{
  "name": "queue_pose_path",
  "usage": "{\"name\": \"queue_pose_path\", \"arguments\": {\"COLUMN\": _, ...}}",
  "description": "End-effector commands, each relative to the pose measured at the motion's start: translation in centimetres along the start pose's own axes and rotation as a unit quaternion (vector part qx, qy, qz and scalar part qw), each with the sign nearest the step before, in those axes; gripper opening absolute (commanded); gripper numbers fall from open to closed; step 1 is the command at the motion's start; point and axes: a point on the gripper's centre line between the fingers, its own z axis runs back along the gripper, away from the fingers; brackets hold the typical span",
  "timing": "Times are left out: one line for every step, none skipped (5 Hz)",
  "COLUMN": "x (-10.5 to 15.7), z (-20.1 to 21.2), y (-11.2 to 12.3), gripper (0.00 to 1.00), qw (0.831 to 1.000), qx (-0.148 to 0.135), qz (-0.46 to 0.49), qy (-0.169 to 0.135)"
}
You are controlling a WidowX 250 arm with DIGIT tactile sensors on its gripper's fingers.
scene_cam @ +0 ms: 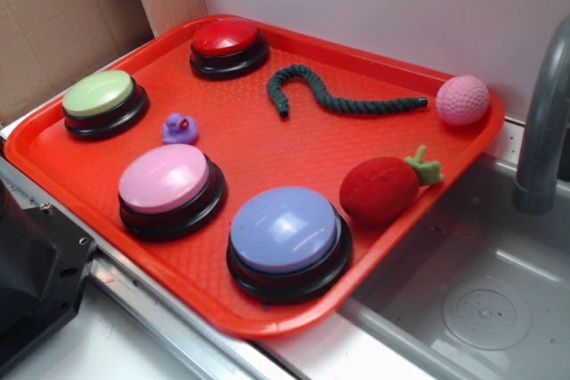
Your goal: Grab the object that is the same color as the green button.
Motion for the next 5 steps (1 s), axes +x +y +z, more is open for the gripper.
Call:
{"name": "queue_pose_path", "arguments": {"x": 0.0, "z": 0.0, "y": 0.0, "gripper": 1.0, "qw": 1.0, "qx": 0.0, "qz": 0.0, "qy": 0.0}}
{"name": "queue_pose_path", "arguments": {"x": 3.3, "z": -0.9, "y": 2.1, "gripper": 1.0, "qw": 0.997, "qx": 0.047, "qz": 0.046, "qy": -0.051}}
{"name": "queue_pose_path", "arguments": {"x": 6.0, "z": -3.2, "y": 3.1, "gripper": 1.0, "qw": 0.992, "qx": 0.077, "qz": 0.069, "qy": -0.074}}
{"name": "queue_pose_path", "arguments": {"x": 8.7, "z": -5.9, "y": 3.3, "gripper": 1.0, "qw": 0.989, "qx": 0.095, "qz": 0.074, "qy": -0.091}}
{"name": "queue_pose_path", "arguments": {"x": 12.3, "z": -9.3, "y": 2.9, "gripper": 1.0, "qw": 0.988, "qx": 0.074, "qz": 0.068, "qy": -0.121}}
